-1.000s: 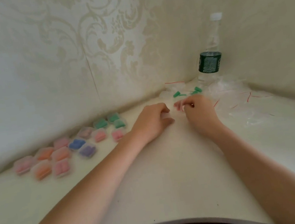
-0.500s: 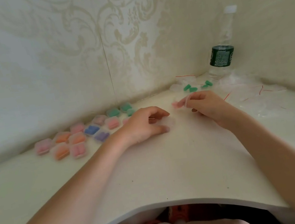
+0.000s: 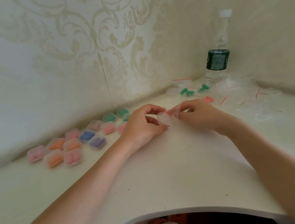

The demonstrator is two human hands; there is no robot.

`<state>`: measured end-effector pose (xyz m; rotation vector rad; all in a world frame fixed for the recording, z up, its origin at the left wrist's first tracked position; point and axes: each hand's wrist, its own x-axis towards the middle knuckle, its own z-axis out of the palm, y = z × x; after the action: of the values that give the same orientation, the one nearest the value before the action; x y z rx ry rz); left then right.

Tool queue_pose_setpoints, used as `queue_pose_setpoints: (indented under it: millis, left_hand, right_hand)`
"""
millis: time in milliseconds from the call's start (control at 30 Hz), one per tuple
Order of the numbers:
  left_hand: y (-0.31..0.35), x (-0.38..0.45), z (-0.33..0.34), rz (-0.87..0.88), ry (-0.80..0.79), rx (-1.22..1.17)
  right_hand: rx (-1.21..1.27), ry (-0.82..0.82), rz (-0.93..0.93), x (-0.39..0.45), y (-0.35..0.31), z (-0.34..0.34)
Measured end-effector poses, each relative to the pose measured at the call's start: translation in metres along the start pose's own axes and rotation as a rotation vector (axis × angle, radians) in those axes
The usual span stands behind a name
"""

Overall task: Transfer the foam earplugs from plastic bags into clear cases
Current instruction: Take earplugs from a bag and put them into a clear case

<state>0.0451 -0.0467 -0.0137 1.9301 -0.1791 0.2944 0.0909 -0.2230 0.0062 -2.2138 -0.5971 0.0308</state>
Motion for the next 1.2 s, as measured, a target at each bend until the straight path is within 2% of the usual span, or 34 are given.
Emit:
queue_pose_setpoints:
  millis: [133,233,300,400,567,667,800,833,967,1033,1067,1133,1200]
  left_hand:
    - [0.001,-0.001,-0.002,-0.01,0.016,-0.094]
    - [0.003,-0.003,-0.002,-0.048,0.073,-0.203]
    - [0.003,-0.003,-0.001,-0.061,0.105,-0.288]
    - [0.002,-0.003,0.0,-0.035,0.121,-0.301]
    - [0.004,-0.004,-0.001,-0.005,0.138,-0.246]
    - [0.003,-0.004,-0.001,-0.058,0.129,-0.274]
    - [0.002,0.0,0.0,-0.15,0.089,-0.482]
    - [0.002,0.001,0.0,-0.164,0.082,-0.527]
    - [0.003,0.002,-0.001,-0.195,0.075,-0.555]
    - [0.004,0.0,0.0,-0.195,0.109,-0.528]
    - [0.004,0.001,0.001,-0.185,0.153,-0.453]
    - [0.005,0.0,0.001,-0.137,0.256,-0.194]
    - [0.006,-0.003,0.001,-0.07,0.312,0.043]
  right_hand:
    - [0.006,0.103,-0.088,-0.004,-0.007,-0.002]
    - [0.06,0.206,-0.042,0.0,-0.006,-0.002]
    - [-0.026,0.278,0.014,0.003,0.0,-0.001]
    - [-0.151,0.27,0.079,0.006,0.003,0.001]
    - [-0.101,0.247,0.101,0.006,0.0,0.004]
    - [-0.123,0.242,0.092,0.005,-0.002,0.006]
    - [-0.056,0.453,0.042,0.004,-0.008,0.005]
    - [-0.04,0.461,0.013,0.004,-0.009,0.005]
    - [-0.178,0.224,-0.006,0.002,-0.004,0.011]
    - [-0.157,0.205,0.041,0.004,0.0,0.012]
    - [-0.065,0.237,0.079,0.005,0.0,0.012]
    - [0.131,0.325,0.175,0.007,0.001,0.009]
    - [0.157,0.391,0.244,0.008,0.006,0.005]
